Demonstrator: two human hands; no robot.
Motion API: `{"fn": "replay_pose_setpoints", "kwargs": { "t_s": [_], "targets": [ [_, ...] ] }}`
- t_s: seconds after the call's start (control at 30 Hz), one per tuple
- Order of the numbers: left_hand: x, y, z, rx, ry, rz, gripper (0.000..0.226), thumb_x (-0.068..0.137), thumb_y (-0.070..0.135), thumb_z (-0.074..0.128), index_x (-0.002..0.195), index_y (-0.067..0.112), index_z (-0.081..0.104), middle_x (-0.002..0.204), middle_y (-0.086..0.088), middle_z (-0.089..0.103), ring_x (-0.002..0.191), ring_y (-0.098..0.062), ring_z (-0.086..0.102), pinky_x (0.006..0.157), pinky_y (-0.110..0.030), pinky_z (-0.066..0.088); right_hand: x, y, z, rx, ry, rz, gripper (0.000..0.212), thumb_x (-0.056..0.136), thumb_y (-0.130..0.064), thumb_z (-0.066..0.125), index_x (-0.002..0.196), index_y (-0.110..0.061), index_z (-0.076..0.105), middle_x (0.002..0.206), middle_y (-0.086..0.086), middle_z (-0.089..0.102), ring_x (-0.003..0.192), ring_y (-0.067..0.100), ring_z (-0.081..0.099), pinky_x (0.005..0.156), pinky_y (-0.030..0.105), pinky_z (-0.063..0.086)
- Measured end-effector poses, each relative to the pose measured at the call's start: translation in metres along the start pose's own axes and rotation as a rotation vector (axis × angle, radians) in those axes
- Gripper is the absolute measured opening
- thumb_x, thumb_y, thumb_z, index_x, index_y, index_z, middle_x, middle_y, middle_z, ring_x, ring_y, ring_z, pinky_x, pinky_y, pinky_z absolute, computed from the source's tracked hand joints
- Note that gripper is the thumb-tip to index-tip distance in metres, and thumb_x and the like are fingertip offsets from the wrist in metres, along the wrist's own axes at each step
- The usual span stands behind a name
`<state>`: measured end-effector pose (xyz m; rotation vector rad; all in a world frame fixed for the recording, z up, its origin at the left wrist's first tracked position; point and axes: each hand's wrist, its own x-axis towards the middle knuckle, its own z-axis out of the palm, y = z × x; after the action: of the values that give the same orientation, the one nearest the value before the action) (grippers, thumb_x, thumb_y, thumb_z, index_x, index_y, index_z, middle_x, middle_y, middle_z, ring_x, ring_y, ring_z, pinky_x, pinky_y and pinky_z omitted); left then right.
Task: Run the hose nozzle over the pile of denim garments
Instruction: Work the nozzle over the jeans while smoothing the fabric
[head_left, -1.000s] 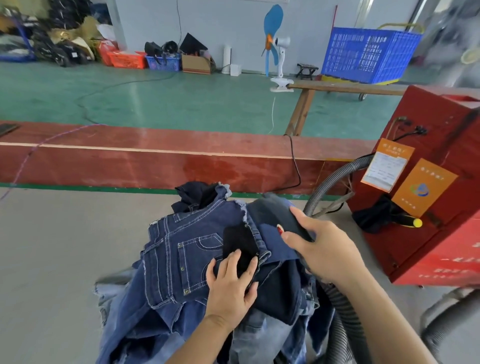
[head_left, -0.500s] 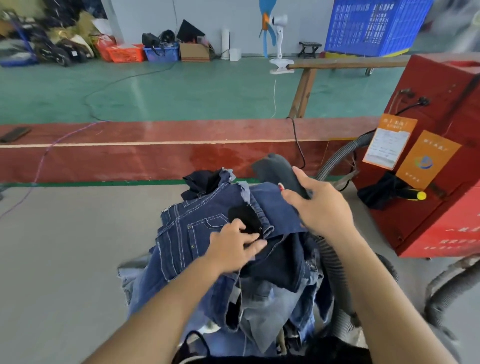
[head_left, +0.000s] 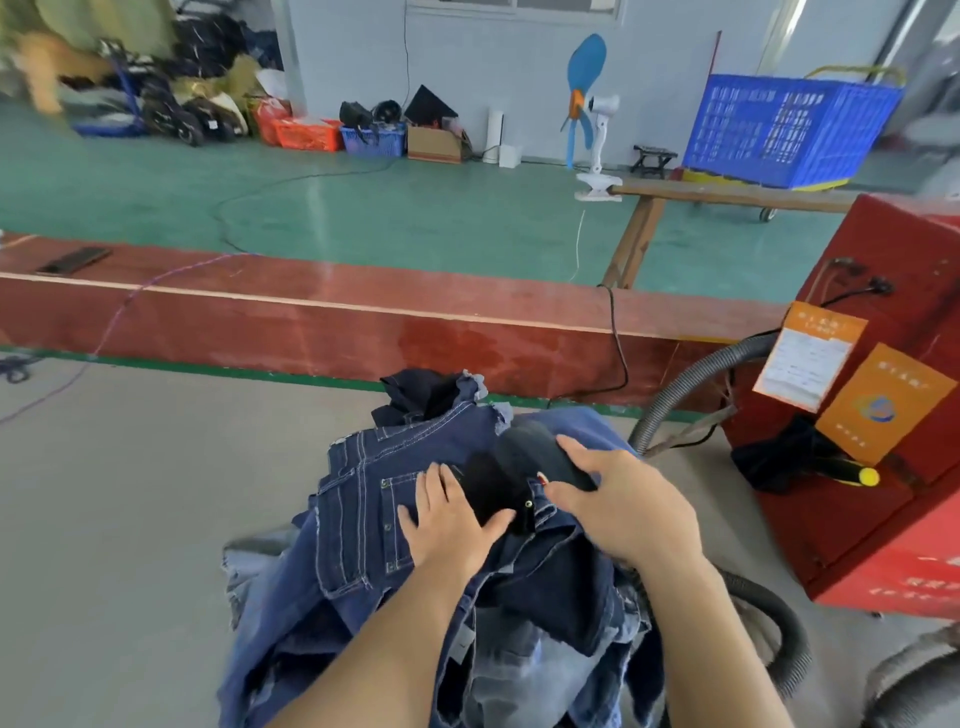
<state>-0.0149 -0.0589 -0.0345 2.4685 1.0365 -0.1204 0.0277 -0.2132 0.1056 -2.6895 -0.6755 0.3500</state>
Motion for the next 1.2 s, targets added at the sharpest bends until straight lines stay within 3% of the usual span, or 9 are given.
{"fn": "replay_pose_setpoints", "kwargs": {
  "t_s": [0.1, 0.23, 0.33, 0.4, 0.63, 0.77, 0.9, 1.0, 1.2],
  "targets": [
    [-0.003, 0.003, -0.001, 0.027, -0.018, -0.006, 0.107, 0.084, 0.076, 0.039, 0.153, 0.01, -0.011, 0.161, -0.002, -0.014, 0.148, -0.02, -0.013, 0.118, -0.051, 0.003, 0.013, -0.008, 0.014, -0.123, 0.018, -0.006, 0.05, 0.096, -0.046, 0.05, 0.144, -0.039, 0.038, 0.117, -0.005, 0.065, 0.1, 0.019, 0.062, 0.064, 0.027, 0.039],
    [-0.012, 0.012, -0.006, 0.062, 0.043, 0.008, 0.104, 0.09, 0.066, 0.043, 0.151, 0.005, -0.016, 0.16, -0.009, -0.018, 0.147, -0.027, -0.019, 0.116, -0.056, 0.0, 0.02, -0.008, 0.011, 0.073, 0.171, 0.052, 0.053, 0.097, -0.047, 0.047, 0.147, -0.044, 0.03, 0.122, -0.007, 0.063, 0.103, 0.02, 0.061, 0.064, 0.027, 0.039],
    [-0.019, 0.024, -0.007, 0.251, 0.159, 0.342, 0.076, 0.101, 0.028, 0.044, 0.153, 0.007, -0.006, 0.161, -0.01, -0.014, 0.147, -0.027, -0.019, 0.117, -0.053, -0.006, 0.012, 0.002, -0.006, 0.217, 0.318, 0.082, 0.054, 0.093, -0.053, 0.049, 0.143, -0.051, 0.031, 0.099, -0.009, 0.066, 0.083, 0.019, 0.062, 0.059, 0.028, 0.041],
    [-0.023, 0.034, -0.002, 0.339, 0.085, 0.485, 0.072, 0.099, 0.009, 0.042, 0.153, 0.005, -0.004, 0.161, -0.012, -0.013, 0.148, -0.026, -0.015, 0.117, -0.051, -0.007, 0.003, 0.011, -0.016, 0.249, 0.384, 0.081, 0.054, 0.09, -0.056, 0.052, 0.141, -0.053, 0.034, 0.084, -0.014, 0.062, 0.072, 0.015, 0.06, 0.055, 0.027, 0.041],
    [-0.029, 0.053, 0.009, 0.482, -0.12, 0.533, 0.091, 0.092, 0.019, 0.057, 0.151, -0.001, -0.01, 0.16, -0.016, -0.014, 0.148, -0.03, -0.011, 0.12, -0.046, -0.003, -0.01, 0.034, -0.028, 0.154, 0.186, 0.057, 0.054, 0.088, -0.052, 0.059, 0.138, -0.056, 0.037, 0.065, -0.022, 0.059, 0.043, -0.002, 0.053, 0.048, 0.023, 0.043],
    [-0.035, 0.055, 0.008, 0.48, -0.187, 0.533, 0.101, 0.085, 0.019, 0.06, 0.15, -0.001, -0.015, 0.158, -0.02, -0.018, 0.147, -0.034, -0.015, 0.119, -0.045, -0.007, 0.005, 0.035, -0.029, 0.076, 0.102, -0.009, 0.056, 0.088, -0.051, 0.059, 0.14, -0.052, 0.038, 0.09, -0.015, 0.067, 0.051, 0.001, 0.051, 0.056, 0.024, 0.047],
    [-0.041, 0.057, 0.009, 0.455, -0.228, 0.565, 0.109, 0.078, 0.018, 0.063, 0.15, 0.004, -0.018, 0.155, -0.025, -0.025, 0.144, -0.039, -0.022, 0.119, -0.045, -0.01, 0.018, 0.025, -0.029, -0.038, 0.024, -0.098, 0.055, 0.089, -0.051, 0.058, 0.14, -0.054, 0.036, 0.079, -0.022, 0.054, 0.057, 0.0, 0.049, 0.059, 0.025, 0.047],
    [-0.044, 0.053, 0.009, 0.444, -0.243, 0.59, 0.11, 0.077, 0.017, 0.063, 0.15, 0.003, -0.018, 0.152, -0.026, -0.029, 0.142, -0.04, -0.026, 0.118, -0.045, -0.012, 0.027, 0.012, -0.015, -0.177, -0.003, -0.137, 0.055, 0.091, -0.051, 0.053, 0.142, -0.053, 0.032, 0.115, -0.013, 0.063, 0.085, 0.013, 0.061, 0.066, 0.028, 0.049],
    [-0.047, 0.045, 0.003, 0.378, -0.277, 0.655, 0.106, 0.076, 0.013, 0.062, 0.151, 0.002, -0.012, 0.152, -0.027, -0.029, 0.141, -0.04, -0.028, 0.118, -0.043, -0.011, 0.034, -0.005, 0.006, -0.17, 0.073, -0.111, 0.053, 0.095, -0.048, 0.05, 0.145, -0.047, 0.032, 0.122, -0.008, 0.062, 0.099, 0.019, 0.061, 0.057, 0.028, 0.041]
  ]
}}
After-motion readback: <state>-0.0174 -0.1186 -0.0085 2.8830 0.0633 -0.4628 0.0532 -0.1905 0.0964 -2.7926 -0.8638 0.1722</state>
